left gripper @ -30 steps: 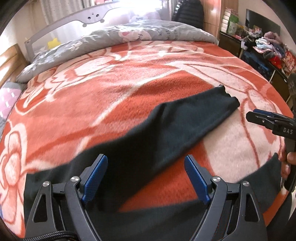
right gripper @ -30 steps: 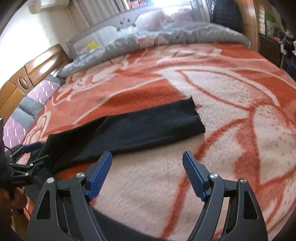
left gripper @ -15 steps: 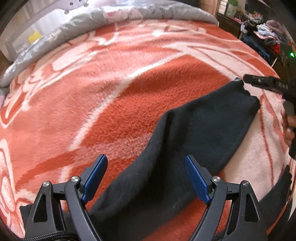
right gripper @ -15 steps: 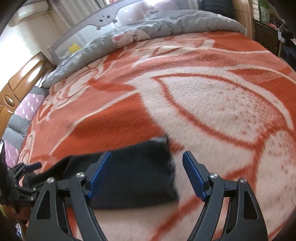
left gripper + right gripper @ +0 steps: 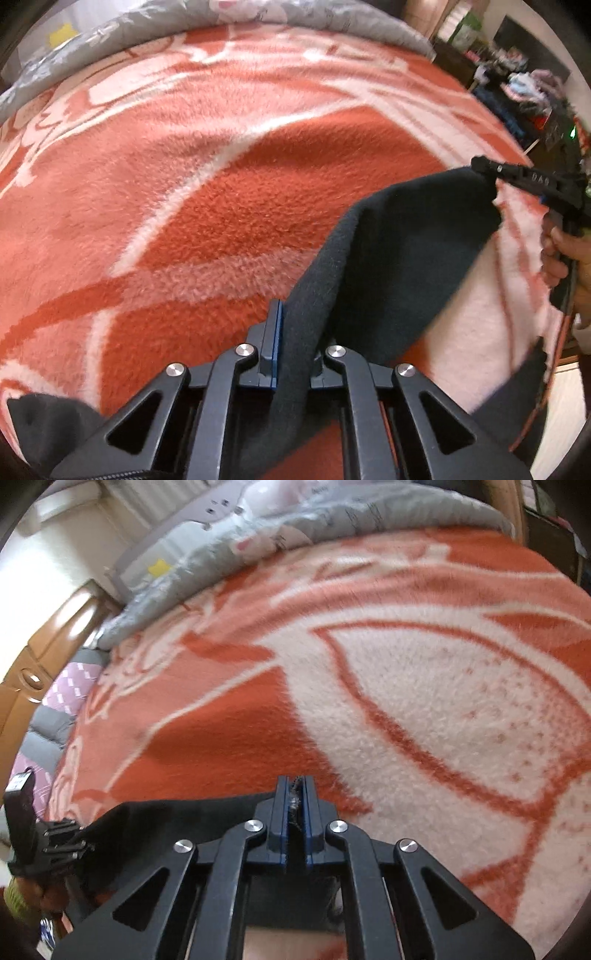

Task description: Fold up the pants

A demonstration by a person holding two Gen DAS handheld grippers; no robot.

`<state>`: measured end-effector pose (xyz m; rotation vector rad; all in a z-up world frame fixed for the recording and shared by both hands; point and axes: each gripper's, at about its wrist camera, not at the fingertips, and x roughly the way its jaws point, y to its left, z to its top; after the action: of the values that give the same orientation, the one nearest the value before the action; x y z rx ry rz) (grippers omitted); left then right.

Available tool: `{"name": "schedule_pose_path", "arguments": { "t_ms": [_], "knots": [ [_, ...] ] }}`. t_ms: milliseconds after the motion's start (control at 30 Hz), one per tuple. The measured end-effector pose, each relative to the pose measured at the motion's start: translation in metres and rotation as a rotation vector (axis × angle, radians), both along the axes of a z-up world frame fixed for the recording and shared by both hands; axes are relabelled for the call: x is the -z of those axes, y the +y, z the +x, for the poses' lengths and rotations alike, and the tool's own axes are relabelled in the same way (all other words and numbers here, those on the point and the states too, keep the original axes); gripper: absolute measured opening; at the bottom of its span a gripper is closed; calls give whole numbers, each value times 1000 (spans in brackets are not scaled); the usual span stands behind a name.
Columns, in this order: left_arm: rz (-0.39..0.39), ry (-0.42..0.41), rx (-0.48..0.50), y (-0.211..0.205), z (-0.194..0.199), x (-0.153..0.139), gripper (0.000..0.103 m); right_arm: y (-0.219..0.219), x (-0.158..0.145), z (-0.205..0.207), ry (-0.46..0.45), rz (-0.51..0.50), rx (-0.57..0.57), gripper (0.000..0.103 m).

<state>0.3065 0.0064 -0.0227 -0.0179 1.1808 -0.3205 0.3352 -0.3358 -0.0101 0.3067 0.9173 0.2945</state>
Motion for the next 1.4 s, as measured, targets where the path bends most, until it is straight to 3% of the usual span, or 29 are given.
{"name": "schedule_pose_path", "arguments": {
  "t_ms": [167,400,767,900,1033,1400],
  "knots": [
    [-35,-52,27,5,-46,-23,6,-11,-25,-55,-64,43,-46,7],
    [-73,-96,78,-9,-120,-43,6,-27,-30,-135,-95,31,-64,7],
    [-12,-146,173,-26,-206,-42,6,-41,-17,-225,-78,25,-50,7],
    [-35,-154,180,-20,-223,-41,6,-35,-22,-258,-103,14,-58,7],
    [-31,-152,199,-22,-236,-32,6,-29,-6,-279,-66,-35,-63,7],
    [-9,-98,210,-26,-248,-4,10,-25,20,-302,-5,-110,-35,8]
  ]
}}
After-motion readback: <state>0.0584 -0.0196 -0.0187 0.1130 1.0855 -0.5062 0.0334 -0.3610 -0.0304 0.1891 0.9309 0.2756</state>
